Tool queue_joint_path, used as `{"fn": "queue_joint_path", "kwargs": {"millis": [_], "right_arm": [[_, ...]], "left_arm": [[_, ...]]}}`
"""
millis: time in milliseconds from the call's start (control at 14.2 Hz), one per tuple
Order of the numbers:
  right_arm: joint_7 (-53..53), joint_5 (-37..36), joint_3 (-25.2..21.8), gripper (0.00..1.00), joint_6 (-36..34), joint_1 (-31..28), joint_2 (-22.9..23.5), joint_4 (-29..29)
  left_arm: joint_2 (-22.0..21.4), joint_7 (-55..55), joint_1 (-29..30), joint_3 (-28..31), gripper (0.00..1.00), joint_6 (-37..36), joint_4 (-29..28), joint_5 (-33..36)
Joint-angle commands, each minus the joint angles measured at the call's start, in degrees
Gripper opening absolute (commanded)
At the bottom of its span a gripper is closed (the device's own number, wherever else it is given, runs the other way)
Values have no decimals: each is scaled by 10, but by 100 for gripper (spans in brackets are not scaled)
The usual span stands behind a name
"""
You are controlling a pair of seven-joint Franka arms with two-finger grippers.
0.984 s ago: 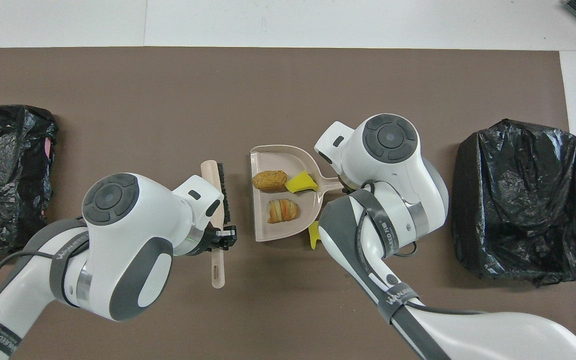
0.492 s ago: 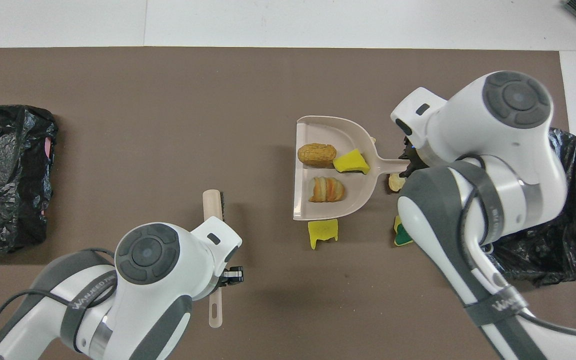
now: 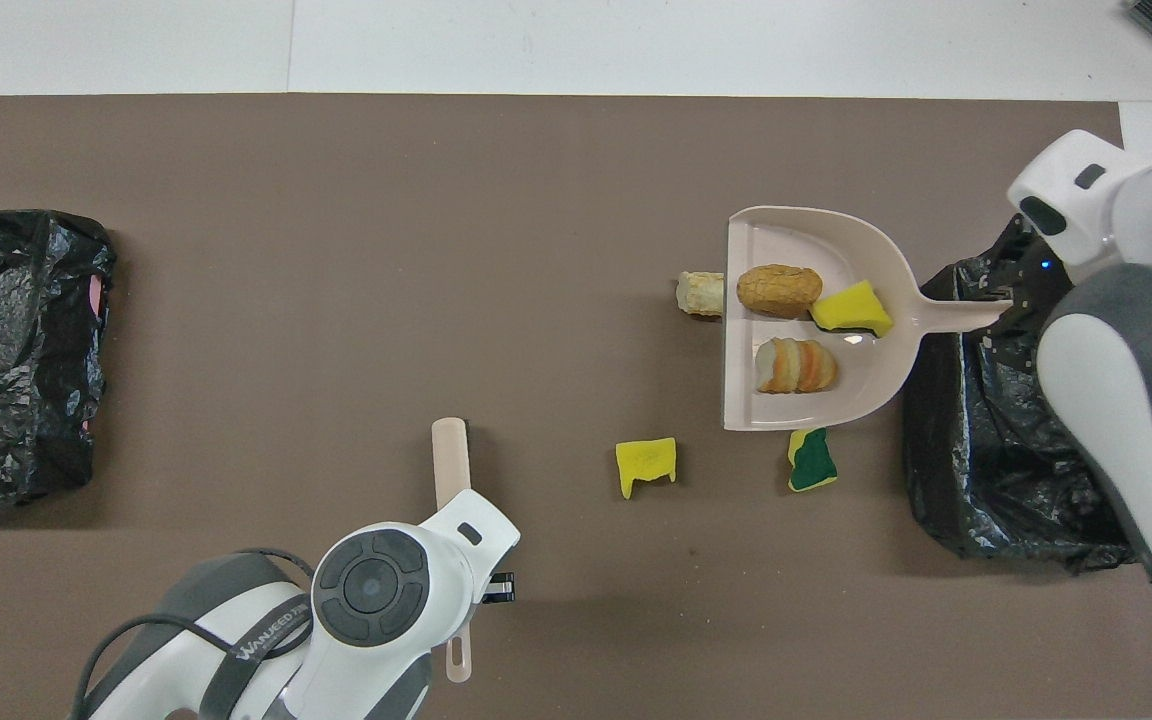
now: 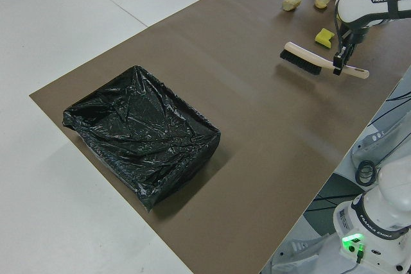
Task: Sweep and dump trash in bin
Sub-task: 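Carry the loaded dustpan over the bin with the right gripper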
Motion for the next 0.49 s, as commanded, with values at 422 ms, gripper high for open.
{"fn": "queue_joint_path", "kwargs": {"millis": [422], "right_arm": [[-156, -113, 1, 0, -20, -170, -21, 15]], "left_arm": [[8, -20, -31, 5, 0, 50, -31, 13]]}}
